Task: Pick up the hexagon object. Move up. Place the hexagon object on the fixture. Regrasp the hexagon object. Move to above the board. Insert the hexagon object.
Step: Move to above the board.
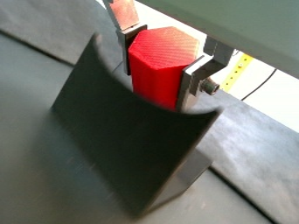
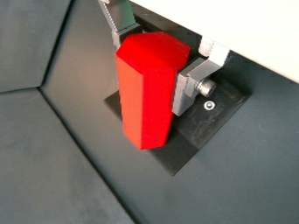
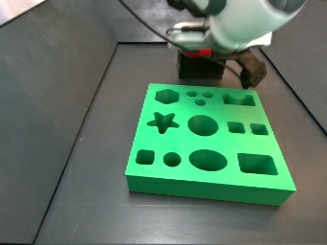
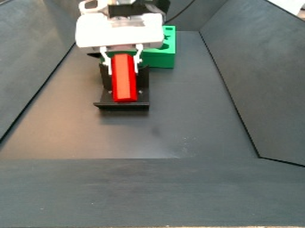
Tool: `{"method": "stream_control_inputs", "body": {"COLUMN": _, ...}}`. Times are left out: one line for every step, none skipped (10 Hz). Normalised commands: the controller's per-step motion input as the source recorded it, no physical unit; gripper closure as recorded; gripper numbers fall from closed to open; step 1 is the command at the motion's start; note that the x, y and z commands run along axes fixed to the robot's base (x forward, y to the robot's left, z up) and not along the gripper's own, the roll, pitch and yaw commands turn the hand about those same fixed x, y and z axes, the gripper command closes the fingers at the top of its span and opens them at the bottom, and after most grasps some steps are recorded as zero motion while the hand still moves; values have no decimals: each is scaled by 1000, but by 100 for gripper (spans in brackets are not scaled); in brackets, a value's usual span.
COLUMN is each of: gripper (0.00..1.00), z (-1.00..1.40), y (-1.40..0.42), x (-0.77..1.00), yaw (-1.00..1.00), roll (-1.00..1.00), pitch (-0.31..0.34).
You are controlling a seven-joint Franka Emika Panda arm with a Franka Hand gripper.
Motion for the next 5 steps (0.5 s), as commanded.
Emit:
{"method": "stream_control_inputs", "body": {"gripper": 100, "z": 1000, "y": 135, "x": 2, "yaw": 120, "roll": -230, "pitch": 23}}
{"method": "stream_control_inputs", "body": {"gripper": 100, "z": 1000, "y": 128, "x": 0, "yaw": 107, "roll": -182, "pitch": -22}}
{"method": "stream_control_inputs", "body": {"gripper": 100, "z": 1000, "y": 123, "x": -6, "yaw": 82, "roll": -121, "pitch": -65}}
{"method": "stream_control_inputs", "body": {"gripper": 100, "z": 1000, "y": 119, "x": -11, "yaw": 59, "roll": -92, "pitch": -81}}
{"method": "stream_control_inputs", "body": {"gripper": 100, "z": 1000, "y": 112, "x": -15, "yaw": 27, "roll": -70, "pitch": -90}}
